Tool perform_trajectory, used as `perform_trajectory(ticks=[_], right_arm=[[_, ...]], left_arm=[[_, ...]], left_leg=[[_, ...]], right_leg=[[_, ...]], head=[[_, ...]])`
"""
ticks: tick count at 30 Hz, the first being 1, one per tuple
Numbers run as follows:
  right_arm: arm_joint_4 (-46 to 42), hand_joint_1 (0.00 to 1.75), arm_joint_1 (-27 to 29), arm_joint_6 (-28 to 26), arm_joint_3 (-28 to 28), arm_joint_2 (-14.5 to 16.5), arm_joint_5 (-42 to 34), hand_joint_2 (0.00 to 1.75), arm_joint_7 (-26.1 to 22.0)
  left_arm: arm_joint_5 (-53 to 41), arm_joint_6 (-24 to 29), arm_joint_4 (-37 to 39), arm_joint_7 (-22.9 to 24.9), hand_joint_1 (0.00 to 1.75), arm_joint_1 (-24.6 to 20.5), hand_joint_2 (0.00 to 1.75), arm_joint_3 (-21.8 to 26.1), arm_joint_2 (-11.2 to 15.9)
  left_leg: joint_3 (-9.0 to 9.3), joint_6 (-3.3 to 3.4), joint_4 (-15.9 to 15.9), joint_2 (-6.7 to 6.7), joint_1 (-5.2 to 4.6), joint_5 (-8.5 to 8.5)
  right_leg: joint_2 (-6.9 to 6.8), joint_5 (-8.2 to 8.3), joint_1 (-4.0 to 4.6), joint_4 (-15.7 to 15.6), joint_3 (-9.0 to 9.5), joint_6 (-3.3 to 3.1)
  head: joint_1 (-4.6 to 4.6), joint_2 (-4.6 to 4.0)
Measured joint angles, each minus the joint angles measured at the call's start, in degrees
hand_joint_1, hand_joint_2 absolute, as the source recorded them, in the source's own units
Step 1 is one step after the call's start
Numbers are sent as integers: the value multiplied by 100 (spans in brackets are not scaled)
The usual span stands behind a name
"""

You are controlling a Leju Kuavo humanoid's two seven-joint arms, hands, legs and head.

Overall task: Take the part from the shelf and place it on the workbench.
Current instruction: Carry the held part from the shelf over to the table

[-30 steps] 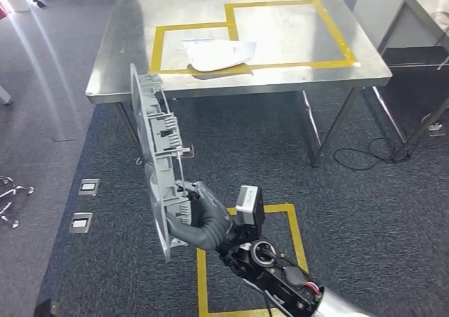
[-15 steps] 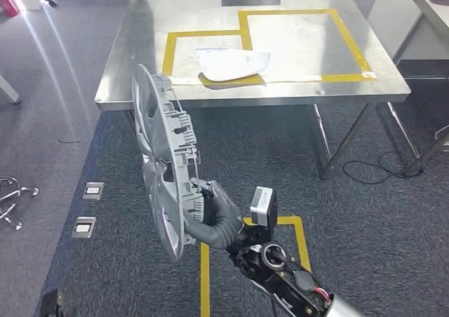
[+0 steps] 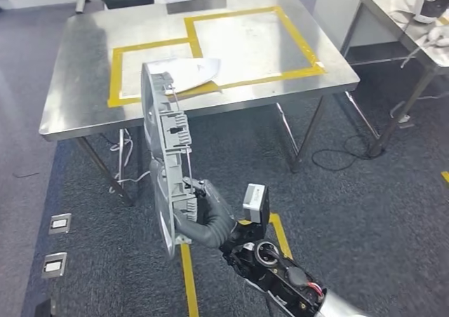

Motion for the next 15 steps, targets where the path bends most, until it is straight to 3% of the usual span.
perform_trajectory(ticks=[2,4,5,7,9,10,11,13,15], right_arm=[[-1,155,4,-2,-8,0,-3,175,-5],[-2,155,3,-3,-20,0,-3,175,-6],[-2,155,-3,-5,-26,0,-3,175,-5],[-3,155,-5,-8,-29,-2,-3,175,-5],[-2,155,9,-17,-29,-5,-3,175,-5],[-1,155,14,-25,-29,-7,-3,175,-5],[-1,155,15,-32,-30,-8,-3,175,-5],[-1,155,16,-43,-33,-10,-3,175,-5],[-2,155,17,-50,-39,-14,-3,175,-5]], left_arm=[[-2,-1,0,0,0,-5,0,-1,-3],[-1,-2,0,-2,0,-4,0,0,-6],[0,-4,0,-3,0,-4,0,1,-4],[-1,-8,0,-6,0,2,0,1,1],[-1,-10,0,-8,0,12,0,0,0],[-2,-10,0,-8,0,15,0,-1,-2],[-2,-10,0,-9,0,15,0,-1,-3],[-3,-10,0,-14,0,10,0,-1,-9],[-3,-10,0,-18,0,-7,0,1,-13]], left_leg=[[46,88,-30,44,-9,-29],[140,161,-56,143,8,-26],[193,194,-64,183,11,-49],[276,240,-69,273,-8,-121],[370,247,-69,375,-19,-210],[432,244,-68,424,-21,-259],[505,238,-69,470,-25,-310],[658,210,-74,536,-34,-417],[735,156,-92,587,-40,-492]], right_leg=[[75,-21,7,10,3,54],[-52,-92,25,179,-44,105],[-175,-181,27,409,-160,135],[-411,-451,8,1181,-593,192],[-481,-622,-13,1762,-996,214],[-494,-557,-17,1759,-1061,211],[-510,-376,-17,1535,-1016,196],[-573,115,3,744,-750,129],[-628,308,52,198,-550,50]], head=[[4,-1],[36,-1],[70,-1],[131,0],[173,0],[194,0],[219,0],[262,0],[291,0]])
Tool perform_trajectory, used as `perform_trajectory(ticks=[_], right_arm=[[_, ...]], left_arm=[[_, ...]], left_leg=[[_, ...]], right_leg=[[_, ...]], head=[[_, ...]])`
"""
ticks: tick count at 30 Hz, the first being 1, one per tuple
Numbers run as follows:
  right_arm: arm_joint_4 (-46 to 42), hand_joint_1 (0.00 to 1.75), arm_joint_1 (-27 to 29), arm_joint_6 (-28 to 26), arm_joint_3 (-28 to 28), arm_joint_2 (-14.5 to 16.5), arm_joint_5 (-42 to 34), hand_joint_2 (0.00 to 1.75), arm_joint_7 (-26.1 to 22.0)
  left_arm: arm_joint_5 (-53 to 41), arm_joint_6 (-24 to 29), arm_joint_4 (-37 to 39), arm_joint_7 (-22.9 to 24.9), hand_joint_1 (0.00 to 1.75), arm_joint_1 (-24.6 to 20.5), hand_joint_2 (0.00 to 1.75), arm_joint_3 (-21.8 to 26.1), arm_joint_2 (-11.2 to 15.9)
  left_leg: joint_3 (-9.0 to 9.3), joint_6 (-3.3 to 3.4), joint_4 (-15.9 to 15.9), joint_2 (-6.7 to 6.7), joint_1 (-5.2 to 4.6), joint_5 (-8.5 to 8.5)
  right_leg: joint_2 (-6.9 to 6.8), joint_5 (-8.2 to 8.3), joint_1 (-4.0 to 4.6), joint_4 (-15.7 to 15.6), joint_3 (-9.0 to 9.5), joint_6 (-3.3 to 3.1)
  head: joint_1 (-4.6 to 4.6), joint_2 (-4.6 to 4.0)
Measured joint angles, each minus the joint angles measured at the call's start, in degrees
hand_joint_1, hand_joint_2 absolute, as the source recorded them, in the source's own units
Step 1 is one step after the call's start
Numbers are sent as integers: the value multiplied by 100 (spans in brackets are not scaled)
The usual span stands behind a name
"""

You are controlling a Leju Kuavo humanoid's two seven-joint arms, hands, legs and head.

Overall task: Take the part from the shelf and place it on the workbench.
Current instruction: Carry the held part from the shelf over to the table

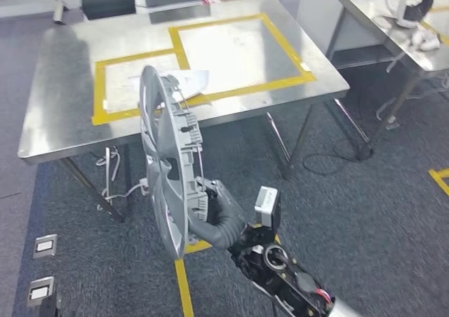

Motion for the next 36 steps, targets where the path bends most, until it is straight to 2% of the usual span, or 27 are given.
perform_trajectory(ticks=[2,3,4,5,6,8,9,10,11,13,15,16,18,20,21,23,24,25,26,27,28,29,30,31,34,35,36], right_arm=[[-3,155,5,-12,-14,-5,0,175,-1],[-8,155,8,-17,-21,-5,0,175,-1],[-12,155,2,-22,-29,-7,1,175,0],[-16,155,-6,-31,-32,-6,2,175,2],[-19,155,-11,-40,-34,-5,5,175,3],[-19,155,-5,-64,-34,-6,17,175,5],[-18,155,3,-71,-33,-6,22,175,9],[-18,155,8,-76,-33,-6,27,175,14],[-17,155,9,-77,-33,-6,28,175,20],[-17,155,8,-84,-32,-7,36,175,34],[-16,155,8,-107,-30,-8,72,175,46],[-16,155,8,-121,-29,-9,99,175,51],[-24,155,6,-144,-29,-9,152,175,57],[-37,155,5,-159,-31,-10,194,175,63],[-43,155,5,-167,-31,-10,210,175,68],[-52,155,14,-172,-29,-14,232,175,75],[-54,155,22,-173,-28,-19,242,175,78],[-54,155,30,-173,-27,-24,255,175,79],[-54,155,36,-173,-27,-28,266,175,81],[-55,155,39,-172,-27,-32,280,175,84],[-55,155,41,-171,-27,-34,291,175,86],[-55,155,41,-168,-27,-37,298,175,88],[-57,155,42,-162,-27,-40,305,175,87],[-62,155,46,-154,-28,-42,309,175,83],[-99,155,48,-129,-34,-41,315,175,65],[-109,155,42,-124,-35,-40,314,175,60],[-116,155,41,-116,-36,-39,312,175,55]], left_arm=[[1,0,0,-1,0,-16,0,0,-8],[1,0,0,-2,0,-21,0,-1,-11],[-1,0,-1,-4,0,-26,0,-1,-15],[-3,0,-1,-5,0,-37,0,-2,-16],[-5,0,-1,-7,0,-45,0,-2,-14],[-10,0,-1,-9,0,-36,0,-2,-8],[-9,0,-1,-8,0,-17,0,-2,-5],[-8,0,0,-8,0,5,0,-3,-3],[-5,0,0,-7,0,20,0,-3,2],[-2,0,0,-7,0,32,0,-4,17],[-3,0,0,-7,0,28,0,-4,25],[-4,-1,0,-7,0,26,0,-4,21],[-8,-2,0,-7,0,19,0,-4,9],[-15,-6,0,-8,0,15,0,-4,2],[-18,-8,0,-8,0,13,0,-4,2],[-20,-10,0,-9,0,12,0,-4,3],[-21,-11,0,-9,0,14,0,-4,1],[-21,-11,0,-9,0,18,0,-4,-1],[-21,-11,0,-9,0,20,0,-4,-3],[-21,-11,0,-9,0,20,0,-4,-5],[-21,-12,1,-9,0,24,0,-4,-6],[-21,-14,1,-9,0,21,0,-4,-7],[-20,-15,2,-10,0,16,0,-4,-7],[-20,-16,2,-11,0,11,0,-4,-8],[-20,-17,2,-14,0,-5,0,-5,-11],[-20,-17,2,-15,0,-15,0,-5,-13],[-20,-17,2,-16,0,-26,0,-6,-12]], left_leg=[[45,-60,21,38,-3,-14],[78,-91,38,23,7,-23],[74,-115,131,-35,16,-51],[-3,-139,312,-106,29,-116],[-170,-161,613,-183,37,-226],[-672,-194,1370,-256,38,-479],[-893,-206,1612,-262,39,-549],[-1028,-209,1655,-263,39,-520],[-1067,-207,1487,-263,40,-370],[-943,-191,728,-264,39,227],[-836,-140,151,-265,21,577],[-823,-101,46,-265,17,615],[-772,-29,39,-264,27,577],[-677,27,28,-261,46,521],[-629,52,23,-262,50,488],[-544,80,22,-262,46,406],[-492,80,23,-262,47,359],[-427,76,23,-263,48,307],[-346,69,23,-265,50,250],[-254,57,23,-267,52,189],[-175,40,17,-269,53,129],[-105,16,18,-272,50,74],[-70,-17,16,-273,46,29],[-47,-53,17,-272,41,3],[-21,-140,83,-267,45,-12],[-100,-160,238,-269,52,-23],[-262,-177,512,-271,57,-74]], right_leg=[[21,-40,24,-132,80,-61],[43,-20,8,-168,157,-87],[66,-27,-7,-221,223,-111],[83,-29,-23,-261,302,-132],[91,-38,-36,-291,346,-149],[129,-82,-38,-302,391,-172],[155,-119,-37,-302,426,-176],[186,-163,-38,-302,477,-174],[212,-214,-40,-301,543,-167],[241,-328,-42,-301,658,-134],[263,-434,-25,-281,724,-81],[274,-475,-14,-264,737,-53],[279,-547,-2,-237,778,-7],[231,-628,-10,37,675,49],[200,-710,-21,353,505,84],[157,-985,-49,1157,28,139],[149,-1107,-63,1440,-181,155],[145,-1144,-75,1549,-313,162],[141,-1054,-84,1440,-343,161],[136,-828,-91,1137,-283,152],[128,-509,-95,730,-186,134],[118,-275,-85,362,-96,112],[112,-124,-70,107,-13,78],[111,-62,-53,-24,20,38],[138,-86,-46,-124,149,-70],[144,-92,-53,-162,214,-94],[148,-106,-62,-196,269,-117]], head=[[5,1],[8,1],[-3,1],[-14,0],[-45,0],[-119,0],[-156,0],[-181,0],[-208,0],[-265,0],[-310,0],[-315,0],[-288,-1],[-240,-1],[-211,0],[-151,0],[-127,0],[-105,0],[-83,0],[-56,0],[-25,-1],[-5,-1],[15,-1],[22,-1],[19,1],[1,1],[-35,1]])
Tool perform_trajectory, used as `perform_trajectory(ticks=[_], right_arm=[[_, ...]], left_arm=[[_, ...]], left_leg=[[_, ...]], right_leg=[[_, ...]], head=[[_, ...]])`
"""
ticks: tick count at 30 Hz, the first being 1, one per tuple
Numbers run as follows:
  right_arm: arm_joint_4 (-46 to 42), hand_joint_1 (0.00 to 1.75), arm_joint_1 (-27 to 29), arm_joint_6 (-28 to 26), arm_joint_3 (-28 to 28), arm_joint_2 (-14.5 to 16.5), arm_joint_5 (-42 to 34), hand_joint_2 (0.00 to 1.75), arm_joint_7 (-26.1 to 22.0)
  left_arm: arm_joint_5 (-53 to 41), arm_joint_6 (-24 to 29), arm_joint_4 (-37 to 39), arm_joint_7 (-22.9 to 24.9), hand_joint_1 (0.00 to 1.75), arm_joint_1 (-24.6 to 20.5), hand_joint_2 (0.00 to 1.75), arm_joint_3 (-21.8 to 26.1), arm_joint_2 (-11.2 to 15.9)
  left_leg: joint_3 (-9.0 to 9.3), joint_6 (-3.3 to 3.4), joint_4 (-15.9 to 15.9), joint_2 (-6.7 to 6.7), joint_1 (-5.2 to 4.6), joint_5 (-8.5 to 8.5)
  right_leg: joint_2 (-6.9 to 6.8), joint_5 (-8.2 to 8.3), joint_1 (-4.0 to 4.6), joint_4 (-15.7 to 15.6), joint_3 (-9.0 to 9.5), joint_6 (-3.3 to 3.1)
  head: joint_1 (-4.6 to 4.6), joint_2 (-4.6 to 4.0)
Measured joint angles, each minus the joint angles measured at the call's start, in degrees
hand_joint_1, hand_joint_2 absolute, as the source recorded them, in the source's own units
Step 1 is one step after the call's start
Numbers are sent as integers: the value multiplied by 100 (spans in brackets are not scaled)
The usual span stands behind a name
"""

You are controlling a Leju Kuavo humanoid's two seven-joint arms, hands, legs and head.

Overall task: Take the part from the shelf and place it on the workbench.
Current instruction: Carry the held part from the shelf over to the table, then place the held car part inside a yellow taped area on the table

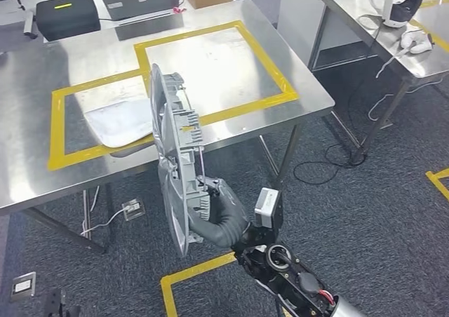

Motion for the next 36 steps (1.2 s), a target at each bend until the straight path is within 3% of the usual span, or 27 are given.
perform_trajectory(ticks=[3,4,5,8,10,14,15,18,19,20,21,23,25,28,30,34,35,36], right_arm=[[-1,155,13,25,2,0,-4,175,-17],[-1,155,18,32,2,0,-4,175,-25],[-1,155,19,39,2,0,-5,175,-33],[-1,155,18,73,2,0,-23,175,-59],[-1,155,18,107,-1,1,-43,175,-75],[-20,155,8,143,-10,4,-62,175,-103],[-27,155,4,147,-14,3,-63,175,-108],[-34,155,17,153,-18,1,-65,175,-113],[-34,155,28,154,-18,1,-65,175,-113],[-34,155,35,156,-18,0,-65,175,-114],[-34,155,40,157,-18,0,-65,175,-113],[-33,155,43,158,-18,-4,-65,175,-113],[-34,155,42,158,-18,-12,-63,175,-120],[-50,155,34,156,-28,-15,-59,175,-137],[-65,155,13,156,-32,-14,-64,175,-136],[-69,155,-11,152,-29,-13,-75,175,-131],[-69,155,-11,151,-28,-13,-78,175,-132],[-70,155,-12,151,-28,-13,-82,175,-132]], left_arm=[[1,0,0,0,0,1,0,-1,6],[1,1,0,1,0,13,0,-1,7],[2,1,0,1,0,23,0,-2,8],[2,2,0,1,0,33,0,-2,28],[2,3,-1,1,0,25,0,-3,47],[2,6,-1,1,0,27,0,-4,54],[2,7,-2,1,0,27,0,-4,52],[2,7,-2,1,0,28,0,-4,42],[3,7,-2,1,0,31,0,-5,35],[2,7,-2,1,0,33,0,-5,31],[3,7,-2,1,0,33,0,-5,26],[3,7,-2,1,0,34,0,-6,23],[3,7,-1,1,0,22,0,-6,21],[4,7,0,2,0,14,0,-9,7],[6,7,0,2,0,4,0,-10,4],[19,7,0,1,0,5,0,-12,9],[21,7,0,1,0,19,0,-13,9],[22,7,0,1,0,28,0,-13,11]], left_leg=[[-749,-34,1040,-4,1,-343],[-917,-31,1171,-5,-1,-385],[-990,-16,1108,-6,-8,-313],[-754,100,64,-5,-72,442],[-622,168,-397,-9,-129,666],[-453,265,-520,-5,-101,616],[-387,287,-541,-5,-81,594],[-248,311,-559,-7,-69,483],[-191,302,-559,-10,-62,435],[-120,288,-558,-12,-52,381],[-35,268,-558,-15,-40,323],[127,221,-561,-17,-21,208],[179,164,-564,-21,-19,139],[198,61,-539,-11,-23,95],[89,20,-261,-9,-8,43],[-844,-14,1094,-12,1,-371],[-970,-17,1155,-12,1,-347],[-982,-11,991,-12,2,-185]], right_leg=[[14,-97,24,-21,109,-68],[29,-141,37,-21,159,-79],[45,-191,49,-21,220,-85],[68,-352,73,-21,431,-68],[78,-439,81,-28,485,-25],[60,-547,87,120,513,98],[41,-623,79,349,408,136],[8,-1032,10,1484,-255,231],[5,-1114,-14,1698,-430,257],[1,-1077,-35,1702,-511,279],[-5,-896,-54,1489,-494,296],[-18,-296,-80,734,-321,305],[-34,17,-58,207,-216,258],[-31,24,-36,65,-127,124],[-20,8,-56,0,-17,72],[-12,-110,-51,-33,128,-6],[-1,-152,-48,-33,177,-10],[10,-199,-47,-33,238,-6]], head=[[-127,0],[-155,0],[-179,0],[-246,0],[-266,0],[-274,-1],[-251,-1],[-166,-1],[-145,-1],[-125,-1],[-102,0],[-49,0],[-8,0],[-3,0],[-51,0],[-204,0],[-228,0],[-252,0]])
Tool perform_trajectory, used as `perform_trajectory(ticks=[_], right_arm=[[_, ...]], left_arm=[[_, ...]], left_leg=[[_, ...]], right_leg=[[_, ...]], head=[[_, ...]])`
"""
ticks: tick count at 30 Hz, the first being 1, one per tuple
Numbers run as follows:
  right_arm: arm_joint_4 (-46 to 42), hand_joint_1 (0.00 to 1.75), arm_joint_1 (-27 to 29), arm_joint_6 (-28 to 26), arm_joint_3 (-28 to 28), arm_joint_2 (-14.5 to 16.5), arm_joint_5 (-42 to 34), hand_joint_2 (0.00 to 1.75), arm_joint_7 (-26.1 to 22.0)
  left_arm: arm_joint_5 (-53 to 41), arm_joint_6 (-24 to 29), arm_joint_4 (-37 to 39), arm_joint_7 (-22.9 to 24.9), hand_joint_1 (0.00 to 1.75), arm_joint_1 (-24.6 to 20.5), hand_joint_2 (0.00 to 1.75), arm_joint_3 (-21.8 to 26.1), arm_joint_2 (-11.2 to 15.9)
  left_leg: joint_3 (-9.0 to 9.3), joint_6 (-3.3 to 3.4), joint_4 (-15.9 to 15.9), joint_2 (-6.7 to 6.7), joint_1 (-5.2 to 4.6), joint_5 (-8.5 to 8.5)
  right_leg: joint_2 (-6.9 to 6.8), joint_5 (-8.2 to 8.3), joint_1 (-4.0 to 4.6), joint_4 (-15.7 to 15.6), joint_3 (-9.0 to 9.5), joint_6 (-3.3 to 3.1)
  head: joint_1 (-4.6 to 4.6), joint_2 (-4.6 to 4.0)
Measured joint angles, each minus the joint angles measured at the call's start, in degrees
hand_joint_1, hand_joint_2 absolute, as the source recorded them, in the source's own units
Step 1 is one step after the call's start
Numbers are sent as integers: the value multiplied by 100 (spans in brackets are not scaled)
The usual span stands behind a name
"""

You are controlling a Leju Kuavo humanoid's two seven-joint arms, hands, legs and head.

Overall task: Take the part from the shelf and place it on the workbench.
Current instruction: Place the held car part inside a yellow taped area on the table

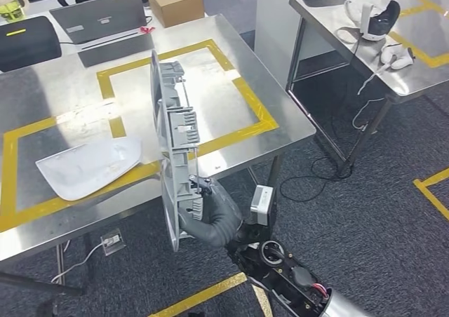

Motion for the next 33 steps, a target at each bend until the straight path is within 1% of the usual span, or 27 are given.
perform_trajectory(ticks=[1,2,3,4,5,6,7,8,9,10,12,13,14,15,16,17,18,19,20,21,22,24,25,28,31,33], right_arm=[[-1,155,-3,-1,1,0,-4,175,-1],[-1,155,-7,-1,2,0,-9,175,-1],[0,155,-12,-3,3,-1,-15,175,-2],[-2,155,-18,-7,4,-1,-21,175,-3],[-4,155,-22,-13,7,-1,-26,175,-4],[-8,155,-26,-19,9,-1,-30,175,-8],[-11,155,-30,-27,10,0,-31,175,-11],[-13,155,-35,-33,12,0,-32,175,-14],[-14,155,-43,-38,13,0,-32,175,-18],[-14,155,-49,-42,13,-1,-32,175,-20],[-14,155,-50,-43,15,-3,-33,175,-23],[-14,155,-46,-43,16,-5,-33,175,-23],[-14,155,-43,-43,17,-6,-33,175,-23],[-14,155,-43,-43,19,-7,-34,175,-23],[-14,155,-43,-43,20,-7,-34,175,-23],[-14,155,-43,-43,21,-7,-35,175,-23],[-13,155,-45,-43,21,-8,-36,175,-24],[-13,155,-49,-43,21,-9,-37,175,-24],[-13,155,-49,-43,22,-10,-38,175,-26],[-13,155,-49,-44,21,-11,-39,175,-28],[-13,155,-49,-45,21,-11,-41,175,-30],[-12,155,-51,-72,16,-11,-31,175,-31],[-12,155,-54,-105,11,-11,-13,175,-30],[-12,155,-94,-353,-32,-20,167,175,-5],[-8,155,-242,-645,-132,-54,390,175,62],[-5,155,-339,-708,-200,-73,439,175,79]], left_arm=[[0,0,0,0,0,4,0,0,6],[0,0,0,0,0,5,0,0,15],[1,0,0,0,0,1,0,-1,22],[0,0,0,0,0,-5,0,-1,26],[-1,0,0,0,0,-9,0,-2,28],[-7,3,0,-4,0,-12,0,-2,28],[-18,9,0,-14,0,-10,0,-2,27],[-36,21,0,-30,0,-5,0,-3,28],[-56,34,0,-48,0,-4,0,-3,30],[-71,45,0,-63,0,-6,0,-4,31],[-84,54,0,-80,0,-10,0,-4,34],[-84,55,0,-84,0,-8,0,-5,32],[-84,55,0,-85,0,-5,0,-5,29],[-84,55,0,-85,0,-2,0,-6,25],[-83,55,0,-85,0,-1,0,-7,22],[-82,55,0,-85,0,0,0,-7,19],[-82,55,0,-86,0,-4,0,-7,14],[-83,55,0,-86,0,-9,0,-8,10],[-83,55,0,-87,0,-8,0,-9,3],[-83,55,0,-87,0,-8,0,-10,-1],[-82,55,0,-87,0,-3,0,-12,-2],[-82,53,0,-87,0,-1,0,-17,-5],[-82,51,0,-87,0,-5,0,-20,-5],[-111,19,0,-90,0,-10,0,-31,-10],[-166,-12,0,-96,0,-6,0,-50,-46],[-178,-15,0,-96,0,-3,0,-55,-81]], left_leg=[[87,11,-355,1,0,276],[210,25,-774,2,0,559],[319,38,-1125,6,-11,711],[396,60,-1350,8,-25,797],[424,85,-1434,7,-39,791],[443,115,-1440,6,-47,749],[478,145,-1445,4,-39,778],[523,173,-1460,4,-26,776],[573,202,-1471,5,-14,760],[614,226,-1482,5,-6,741],[663,263,-1485,5,-10,687],[688,268,-1485,4,-12,658],[724,268,-1484,1,-15,626],[772,265,-1484,-4,-17,592],[831,258,-1485,-11,-20,556],[882,249,-1491,-18,-21,520],[924,235,-1494,-23,-27,494],[936,215,-1497,-27,-31,475],[940,189,-1504,-28,-34,465],[939,189,-1492,-29,-48,451],[929,206,-1486,-29,-55,442],[935,265,-1481,-30,-68,433],[938,277,-1498,-31,-64,440],[964,267,-1551,-30,-62,443],[977,223,-1583,-30,-61,450],[980,184,-1596,-30,-60,455]], right_leg=[[7,-54,0,0,72,11],[9,-110,0,-1,131,30],[12,-162,6,2,183,55],[13,-207,13,1,208,87],[15,-236,20,6,230,122],[17,-257,28,4,260,153],[15,-282,33,1,286,185],[8,-314,32,62,288,215],[-2,-378,29,221,223,247],[-11,-485,22,510,82,279],[-22,-806,6,1341,-384,322],[-22,-924,2,1668,-602,331],[-22,-939,0,1812,-741,331],[-23,-818,1,1727,-770,320],[-23,-572,2,1429,-696,301],[-24,-269,9,1004,-569,267],[-25,-65,27,630,-460,229],[-28,59,47,330,-371,188],[-28,116,65,167,-327,152],[-27,106,67,114,-309,158],[-23,138,59,73,-285,171],[-14,174,46,57,-271,214],[-11,170,51,57,-271,209],[-6,155,55,57,-271,184],[-5,147,56,57,-273,169],[-6,145,57,57,-273,160]], head=[[-28,0],[-56,0],[-78,0],[-92,0],[-94,0],[-86,0],[-72,0],[-56,0],[-32,0],[-1,0],[70,0],[100,0],[127,0],[152,0],[180,0],[210,0],[225,0],[252,0],[269,0],[269,0],[271,0],[221,0],[198,0],[133,0],[80,0],[68,0]])
